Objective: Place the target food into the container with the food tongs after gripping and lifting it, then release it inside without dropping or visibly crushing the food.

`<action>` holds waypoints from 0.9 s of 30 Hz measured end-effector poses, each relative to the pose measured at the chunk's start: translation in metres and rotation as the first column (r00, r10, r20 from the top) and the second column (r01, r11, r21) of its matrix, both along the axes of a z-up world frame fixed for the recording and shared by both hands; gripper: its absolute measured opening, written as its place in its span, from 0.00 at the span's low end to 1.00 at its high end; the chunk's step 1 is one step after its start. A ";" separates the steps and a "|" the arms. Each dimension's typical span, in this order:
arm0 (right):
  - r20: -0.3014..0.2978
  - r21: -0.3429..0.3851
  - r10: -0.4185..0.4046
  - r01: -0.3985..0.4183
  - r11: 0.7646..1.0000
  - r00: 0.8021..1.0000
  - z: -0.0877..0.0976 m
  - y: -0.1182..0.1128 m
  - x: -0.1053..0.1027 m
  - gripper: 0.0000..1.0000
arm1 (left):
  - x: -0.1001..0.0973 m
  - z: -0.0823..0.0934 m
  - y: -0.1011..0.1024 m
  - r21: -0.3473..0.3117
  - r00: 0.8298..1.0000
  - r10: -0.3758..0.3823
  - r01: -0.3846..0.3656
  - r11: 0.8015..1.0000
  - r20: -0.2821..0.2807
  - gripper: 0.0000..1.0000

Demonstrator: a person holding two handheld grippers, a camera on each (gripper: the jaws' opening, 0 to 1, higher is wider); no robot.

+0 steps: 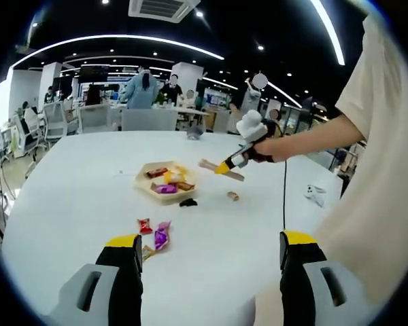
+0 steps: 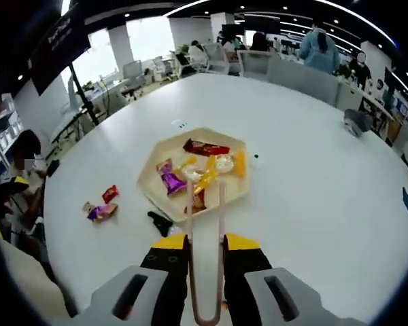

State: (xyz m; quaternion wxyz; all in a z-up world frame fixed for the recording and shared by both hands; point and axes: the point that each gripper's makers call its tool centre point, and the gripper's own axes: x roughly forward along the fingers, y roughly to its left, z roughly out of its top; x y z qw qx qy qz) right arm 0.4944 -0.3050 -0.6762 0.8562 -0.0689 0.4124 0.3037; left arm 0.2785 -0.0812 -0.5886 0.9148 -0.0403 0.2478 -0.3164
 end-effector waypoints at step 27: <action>-0.171 -0.242 -0.086 0.043 0.969 0.981 -0.056 -0.071 -0.081 0.19 | -0.004 0.001 -0.008 0.000 0.999 -0.032 0.032 0.999 0.005 0.82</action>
